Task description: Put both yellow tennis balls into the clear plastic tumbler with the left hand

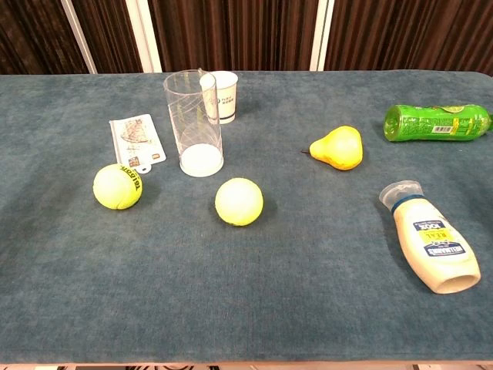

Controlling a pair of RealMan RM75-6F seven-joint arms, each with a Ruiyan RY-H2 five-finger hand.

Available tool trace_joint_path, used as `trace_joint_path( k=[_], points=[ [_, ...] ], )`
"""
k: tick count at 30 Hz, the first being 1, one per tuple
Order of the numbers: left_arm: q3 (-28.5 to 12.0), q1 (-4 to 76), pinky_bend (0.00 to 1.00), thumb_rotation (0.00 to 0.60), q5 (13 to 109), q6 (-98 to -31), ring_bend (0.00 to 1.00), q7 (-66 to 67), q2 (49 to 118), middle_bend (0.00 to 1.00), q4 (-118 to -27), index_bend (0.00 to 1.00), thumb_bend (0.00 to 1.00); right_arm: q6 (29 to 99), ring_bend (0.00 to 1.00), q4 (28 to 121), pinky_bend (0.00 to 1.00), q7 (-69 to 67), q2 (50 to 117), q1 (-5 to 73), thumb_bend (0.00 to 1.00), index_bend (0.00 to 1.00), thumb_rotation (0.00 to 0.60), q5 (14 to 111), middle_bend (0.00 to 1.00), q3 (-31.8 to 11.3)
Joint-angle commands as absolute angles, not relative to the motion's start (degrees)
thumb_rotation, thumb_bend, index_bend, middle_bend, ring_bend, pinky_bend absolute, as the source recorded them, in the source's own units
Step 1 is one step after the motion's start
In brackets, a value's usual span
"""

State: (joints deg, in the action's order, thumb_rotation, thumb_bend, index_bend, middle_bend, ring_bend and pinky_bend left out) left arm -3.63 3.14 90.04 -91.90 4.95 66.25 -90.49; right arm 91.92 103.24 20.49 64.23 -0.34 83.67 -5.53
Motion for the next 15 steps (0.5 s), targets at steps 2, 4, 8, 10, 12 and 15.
trace_joint_path(
  k=[2, 4, 8, 10, 12, 15],
  points=[
    [-3.6, 3.1, 0.07, 0.600, 90.1, -92.0, 0.00, 5.4, 66.3, 0.02, -90.7, 0.13, 0.04, 91.9, 0.12, 103.2, 0.12, 20.5, 64.2, -0.3, 0.34, 0.05, 0.600, 83.6, 0.08, -5.5],
    [-3.6, 3.1, 0.07, 0.600, 90.2, -92.2, 0.00, 5.5, 66.3, 0.02, -90.7, 0.13, 0.04, 91.8, 0.12, 103.2, 0.12, 20.5, 64.2, -0.3, 0.34, 0.05, 0.600, 83.5, 0.08, -5.5],
    [-3.5, 3.1, 0.07, 0.600, 90.4, -92.4, 0.00, 5.4, 66.3, 0.02, -90.6, 0.13, 0.04, 92.1, 0.12, 103.3, 0.12, 20.4, 64.2, -0.4, 0.34, 0.05, 0.600, 83.6, 0.08, -5.7],
    [-3.5, 3.1, 0.07, 0.600, 90.4, -92.3, 0.00, 5.3, 66.4, 0.02, -90.5, 0.13, 0.04, 92.2, 0.12, 103.3, 0.12, 20.4, 64.2, -0.4, 0.34, 0.05, 0.600, 83.6, 0.08, -5.7],
    [-3.5, 3.2, 0.07, 0.600, 90.3, -92.0, 0.01, 5.3, 66.3, 0.02, -90.5, 0.13, 0.04, 92.2, 0.12, 103.4, 0.12, 20.4, 64.1, -0.5, 0.34, 0.05, 0.600, 83.5, 0.08, -5.7],
    [-3.5, 3.3, 0.07, 0.600, 90.2, -91.9, 0.01, 5.2, 66.4, 0.02, -90.5, 0.13, 0.01, 92.3, 0.12, 103.5, 0.12, 20.5, 64.0, -0.5, 0.34, 0.05, 0.600, 83.5, 0.08, -5.7]
  ],
)
